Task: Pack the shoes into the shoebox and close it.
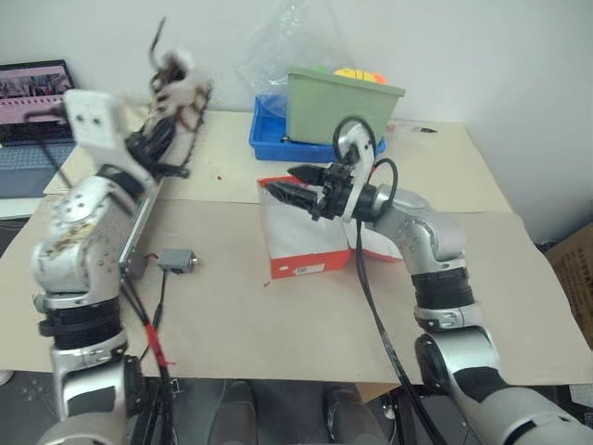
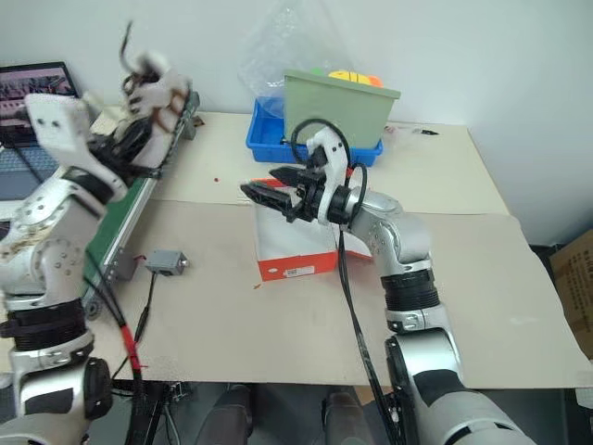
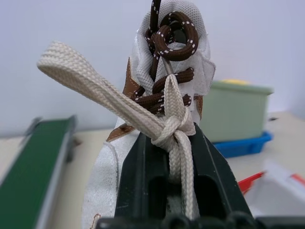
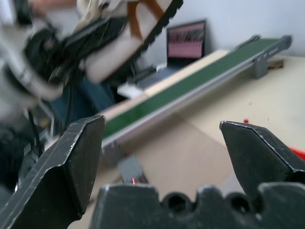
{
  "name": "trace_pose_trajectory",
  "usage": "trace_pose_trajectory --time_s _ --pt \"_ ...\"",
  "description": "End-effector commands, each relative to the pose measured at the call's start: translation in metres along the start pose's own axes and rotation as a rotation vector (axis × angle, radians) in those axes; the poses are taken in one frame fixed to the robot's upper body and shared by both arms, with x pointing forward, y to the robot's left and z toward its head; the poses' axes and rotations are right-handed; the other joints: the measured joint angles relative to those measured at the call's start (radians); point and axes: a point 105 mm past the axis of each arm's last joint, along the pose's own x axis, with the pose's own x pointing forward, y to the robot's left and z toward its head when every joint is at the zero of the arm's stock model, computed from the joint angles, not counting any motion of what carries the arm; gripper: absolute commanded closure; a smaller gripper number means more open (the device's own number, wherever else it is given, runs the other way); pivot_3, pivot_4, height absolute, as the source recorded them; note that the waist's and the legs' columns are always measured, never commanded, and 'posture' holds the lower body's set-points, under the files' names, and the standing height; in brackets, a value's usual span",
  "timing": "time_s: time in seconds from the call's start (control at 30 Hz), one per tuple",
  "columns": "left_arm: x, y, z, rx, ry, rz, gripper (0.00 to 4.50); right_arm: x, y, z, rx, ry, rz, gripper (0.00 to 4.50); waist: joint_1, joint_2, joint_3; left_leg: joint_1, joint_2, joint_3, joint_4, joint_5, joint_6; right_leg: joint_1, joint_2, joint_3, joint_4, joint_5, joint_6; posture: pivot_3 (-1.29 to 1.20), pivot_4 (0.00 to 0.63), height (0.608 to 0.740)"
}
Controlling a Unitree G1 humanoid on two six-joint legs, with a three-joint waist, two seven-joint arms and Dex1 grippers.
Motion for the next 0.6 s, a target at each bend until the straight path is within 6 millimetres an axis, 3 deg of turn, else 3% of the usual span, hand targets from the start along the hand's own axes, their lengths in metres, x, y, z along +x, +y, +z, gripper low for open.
trace_pose_trajectory --time_s 0.03,0.17,0.47,0.6 --pt "0.004 -0.026 0.015 -0.002 -0.067 -0.040 4.47 0.002 0.007 0.027 0.101 -0.118 0.008 0.00 -0.003 0.000 0.000 0.000 0.000 0.000 0.000 0.000 0.000 0.000 0.000 0.000 0.000 0.000 0.000 0.00 0.150 0.740" --pt "0.009 -0.053 0.011 -0.048 -0.071 -0.106 4.47 0.005 0.011 0.039 0.187 -0.182 0.003 0.00 -0.003 0.000 0.000 0.000 0.000 0.000 0.000 0.000 0.000 0.000 0.000 0.000 0.000 0.000 0.000 0.00 0.150 0.740" --pt "0.012 -0.085 0.007 -0.264 -0.063 -0.127 4.47 0.005 0.010 0.040 0.209 -0.199 -0.023 0.00 -0.001 0.000 0.000 -0.001 0.000 0.000 0.001 0.000 0.000 0.000 0.000 0.000 0.000 0.000 0.000 0.00 0.150 0.740" --pt "0.013 -0.082 0.016 -0.305 -0.082 -0.095 4.47 0.004 0.006 0.041 0.205 -0.204 -0.042 0.00 -0.001 0.000 0.000 -0.001 0.000 0.000 0.001 0.000 0.000 0.000 0.000 0.000 0.000 0.000 0.000 0.00 0.150 0.740"
